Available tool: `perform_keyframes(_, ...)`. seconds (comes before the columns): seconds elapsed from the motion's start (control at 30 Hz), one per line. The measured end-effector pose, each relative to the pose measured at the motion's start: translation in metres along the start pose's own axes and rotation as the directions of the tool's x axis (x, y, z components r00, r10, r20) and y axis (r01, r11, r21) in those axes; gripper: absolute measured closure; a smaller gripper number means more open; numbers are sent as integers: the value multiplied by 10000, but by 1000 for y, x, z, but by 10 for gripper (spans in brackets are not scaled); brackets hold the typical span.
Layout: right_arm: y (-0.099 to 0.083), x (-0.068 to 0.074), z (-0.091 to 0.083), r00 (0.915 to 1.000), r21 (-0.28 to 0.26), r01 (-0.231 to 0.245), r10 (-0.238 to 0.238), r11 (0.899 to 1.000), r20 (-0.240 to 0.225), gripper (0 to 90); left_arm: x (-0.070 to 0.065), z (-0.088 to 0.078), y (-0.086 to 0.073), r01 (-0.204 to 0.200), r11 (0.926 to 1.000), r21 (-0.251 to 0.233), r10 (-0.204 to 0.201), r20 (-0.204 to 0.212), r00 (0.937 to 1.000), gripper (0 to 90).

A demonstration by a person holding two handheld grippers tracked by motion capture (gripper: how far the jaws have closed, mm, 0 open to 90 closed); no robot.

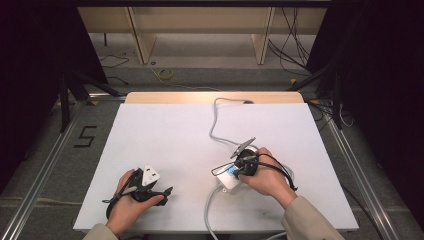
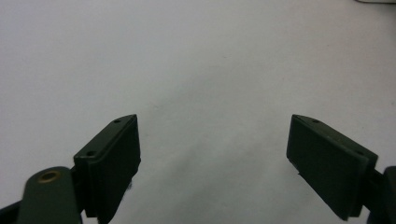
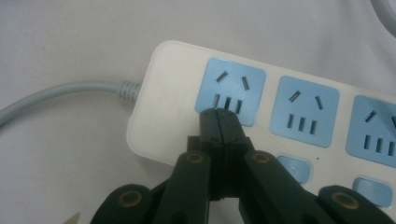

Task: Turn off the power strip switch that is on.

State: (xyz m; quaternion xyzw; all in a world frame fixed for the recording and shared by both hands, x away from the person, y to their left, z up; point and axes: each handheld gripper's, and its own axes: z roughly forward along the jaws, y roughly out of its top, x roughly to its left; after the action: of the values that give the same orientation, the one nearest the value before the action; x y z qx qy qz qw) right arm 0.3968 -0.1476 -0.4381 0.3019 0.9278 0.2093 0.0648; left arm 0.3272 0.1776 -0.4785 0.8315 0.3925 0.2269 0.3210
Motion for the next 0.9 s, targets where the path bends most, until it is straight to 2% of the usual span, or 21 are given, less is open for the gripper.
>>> perform_keyframes(0.43,-1,-2,0,9999,-120,-79,77,9999,-151,900,0,0,0,-6,10000,17,6,11,10000,175)
perform_keyframes(0.9,-1,-1,-4,9999,-191,14,-16,9998,-101,900,-1,2,0,27,10000,69,-27,0,10000,175)
